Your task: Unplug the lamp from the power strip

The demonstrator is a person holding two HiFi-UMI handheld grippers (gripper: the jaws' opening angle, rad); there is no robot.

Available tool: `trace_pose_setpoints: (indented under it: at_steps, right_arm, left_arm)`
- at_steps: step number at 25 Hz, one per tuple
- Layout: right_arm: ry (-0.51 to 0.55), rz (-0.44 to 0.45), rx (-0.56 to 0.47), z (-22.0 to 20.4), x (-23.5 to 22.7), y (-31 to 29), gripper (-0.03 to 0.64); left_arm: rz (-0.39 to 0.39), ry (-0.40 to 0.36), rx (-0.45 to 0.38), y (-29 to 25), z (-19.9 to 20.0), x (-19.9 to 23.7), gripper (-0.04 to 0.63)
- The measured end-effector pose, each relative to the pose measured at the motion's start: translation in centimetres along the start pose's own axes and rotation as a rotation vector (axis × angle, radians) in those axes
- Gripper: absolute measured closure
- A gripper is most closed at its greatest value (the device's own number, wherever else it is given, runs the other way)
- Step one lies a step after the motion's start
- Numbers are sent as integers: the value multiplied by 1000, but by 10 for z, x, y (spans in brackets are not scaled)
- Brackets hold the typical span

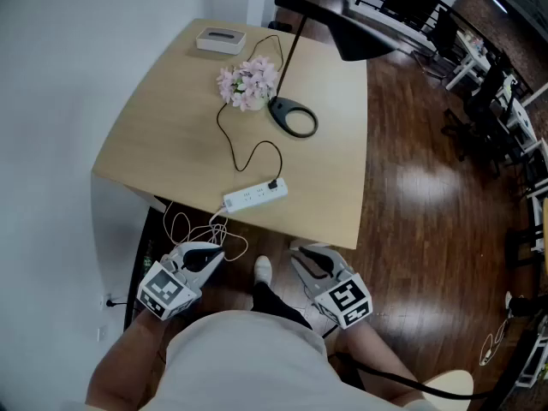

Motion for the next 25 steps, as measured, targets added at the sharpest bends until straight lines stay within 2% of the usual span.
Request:
trace_pose_setpoints:
  at_steps: [5,9,12,18,25]
  right_arm:
    - [85,33,64,31,-89,-52,526]
    - [96,55,141,37,-127,-95,515]
    - [84,63,175,47,-142,-128,502]
    - [44,59,241,55,-160,-184,499]
    - [-29,23,292,52,-163,-205,507]
  left_arm:
    - [28,-13,59,-73,32,48,592]
    - [8,-22,133,-119,39,71,593]
    - [-25,-45,200,-151,41,91,594]
    - [-85,-40,322,-204,30,121,594]
    - [-157,-100,408,-229,23,128,594]
Point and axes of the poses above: the fingertips, and each gripper's own axes: y backward along the fingers, x to its left, z out of its top, the point moved 8 cm from there along y, backward along the fingers, and after that the axes turned 14 degrees about x, right-handed, at the moved point
